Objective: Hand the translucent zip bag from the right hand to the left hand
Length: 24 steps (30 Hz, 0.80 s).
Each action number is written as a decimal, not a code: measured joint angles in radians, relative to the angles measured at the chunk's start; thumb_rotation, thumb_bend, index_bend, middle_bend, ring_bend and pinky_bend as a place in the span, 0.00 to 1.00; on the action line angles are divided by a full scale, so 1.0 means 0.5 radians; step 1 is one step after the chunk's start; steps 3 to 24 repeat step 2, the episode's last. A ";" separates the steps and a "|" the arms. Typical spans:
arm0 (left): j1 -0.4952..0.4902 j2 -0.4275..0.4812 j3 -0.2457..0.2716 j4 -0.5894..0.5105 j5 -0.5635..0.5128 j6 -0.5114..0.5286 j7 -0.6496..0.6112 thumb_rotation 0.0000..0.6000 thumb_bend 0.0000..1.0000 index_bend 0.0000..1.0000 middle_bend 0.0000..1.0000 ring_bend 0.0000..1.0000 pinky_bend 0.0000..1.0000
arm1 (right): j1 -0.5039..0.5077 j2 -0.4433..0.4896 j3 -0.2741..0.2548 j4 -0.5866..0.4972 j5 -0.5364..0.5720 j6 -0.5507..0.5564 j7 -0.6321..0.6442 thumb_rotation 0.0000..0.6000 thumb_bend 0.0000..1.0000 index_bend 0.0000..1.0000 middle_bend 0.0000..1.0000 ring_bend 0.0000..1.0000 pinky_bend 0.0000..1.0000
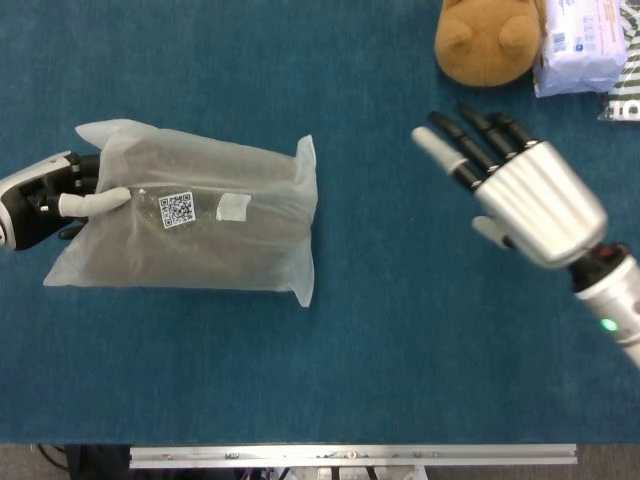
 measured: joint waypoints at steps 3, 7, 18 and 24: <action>0.001 0.003 -0.006 -0.007 -0.004 -0.007 0.003 1.00 0.48 0.63 0.71 0.75 0.97 | -0.036 0.038 -0.012 0.018 -0.023 0.031 0.047 1.00 0.02 0.00 0.08 0.08 0.23; 0.001 0.003 -0.006 -0.007 -0.004 -0.007 0.003 1.00 0.48 0.63 0.71 0.75 0.97 | -0.036 0.038 -0.012 0.018 -0.023 0.031 0.047 1.00 0.02 0.00 0.08 0.08 0.23; 0.001 0.003 -0.006 -0.007 -0.004 -0.007 0.003 1.00 0.48 0.63 0.71 0.75 0.97 | -0.036 0.038 -0.012 0.018 -0.023 0.031 0.047 1.00 0.02 0.00 0.08 0.08 0.23; 0.001 0.003 -0.006 -0.007 -0.004 -0.007 0.003 1.00 0.48 0.63 0.71 0.75 0.97 | -0.036 0.038 -0.012 0.018 -0.023 0.031 0.047 1.00 0.02 0.00 0.08 0.08 0.23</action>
